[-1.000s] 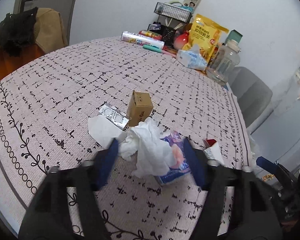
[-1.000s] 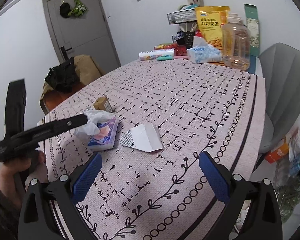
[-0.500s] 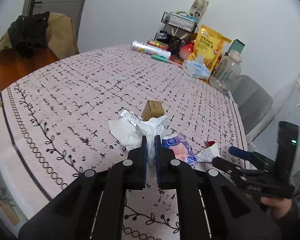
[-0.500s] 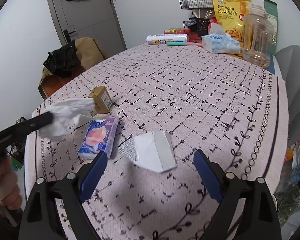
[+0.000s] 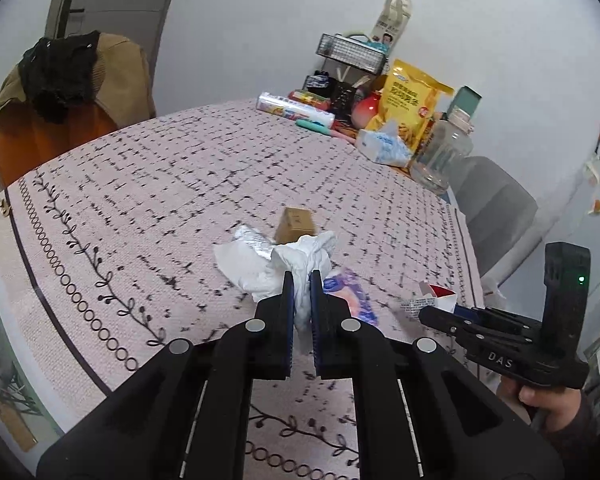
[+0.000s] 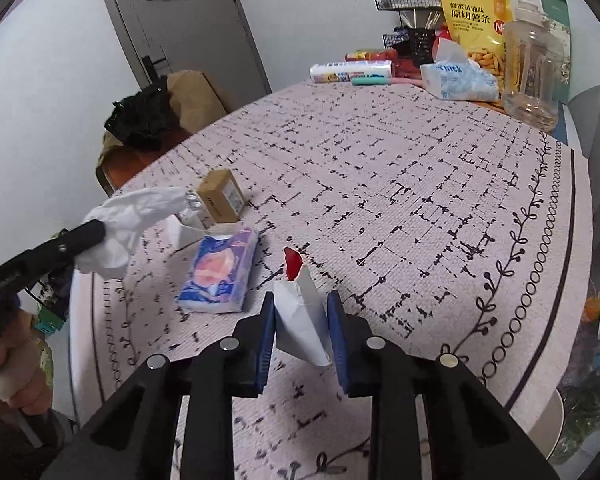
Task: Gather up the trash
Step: 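Lift the tissue with the left gripper while the right gripper carries the wrapper toward the bin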
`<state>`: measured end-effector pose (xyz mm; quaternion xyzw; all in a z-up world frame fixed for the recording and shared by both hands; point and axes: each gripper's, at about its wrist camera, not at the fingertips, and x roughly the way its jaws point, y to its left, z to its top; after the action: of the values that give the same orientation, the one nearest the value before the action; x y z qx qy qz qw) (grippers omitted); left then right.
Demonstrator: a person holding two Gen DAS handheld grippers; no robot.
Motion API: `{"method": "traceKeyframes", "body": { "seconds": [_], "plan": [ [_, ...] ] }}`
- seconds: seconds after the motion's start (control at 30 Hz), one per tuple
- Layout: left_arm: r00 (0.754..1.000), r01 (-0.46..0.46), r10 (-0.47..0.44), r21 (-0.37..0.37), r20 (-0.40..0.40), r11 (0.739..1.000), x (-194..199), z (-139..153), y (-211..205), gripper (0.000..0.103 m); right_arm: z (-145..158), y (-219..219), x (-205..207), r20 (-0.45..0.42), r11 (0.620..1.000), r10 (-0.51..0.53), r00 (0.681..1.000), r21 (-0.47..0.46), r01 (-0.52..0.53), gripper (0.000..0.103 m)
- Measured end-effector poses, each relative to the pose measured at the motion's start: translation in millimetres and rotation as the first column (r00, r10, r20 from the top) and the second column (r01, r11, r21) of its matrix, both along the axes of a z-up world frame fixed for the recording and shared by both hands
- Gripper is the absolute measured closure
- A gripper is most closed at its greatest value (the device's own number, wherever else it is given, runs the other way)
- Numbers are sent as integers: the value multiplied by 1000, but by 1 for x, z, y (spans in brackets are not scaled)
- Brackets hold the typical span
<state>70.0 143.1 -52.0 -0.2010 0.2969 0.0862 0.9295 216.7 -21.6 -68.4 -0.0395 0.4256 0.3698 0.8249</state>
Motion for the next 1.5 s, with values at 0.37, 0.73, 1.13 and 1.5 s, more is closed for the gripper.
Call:
{"method": "traceKeyframes", "body": {
  "seconds": [0.37,0.73,1.13,1.5],
  "plan": [
    [997,71,-72,28,24,997,22,15,-40,95,33,-57,-10,31,993,-84,996,89,81,77],
    [976,208,-212,68,53,976,60,37,-99,95,38,-128,-6,31,968,-227,973,115,222,79],
    [939,342,-343,66,12,937,105,34,-172,95,24,-211,-2,22,910,-396,918,146,389,79],
    [878,478,-474,71,-63,875,144,14,-253,95,-10,-287,11,-45,824,-550,834,133,550,76]
  ]
}}
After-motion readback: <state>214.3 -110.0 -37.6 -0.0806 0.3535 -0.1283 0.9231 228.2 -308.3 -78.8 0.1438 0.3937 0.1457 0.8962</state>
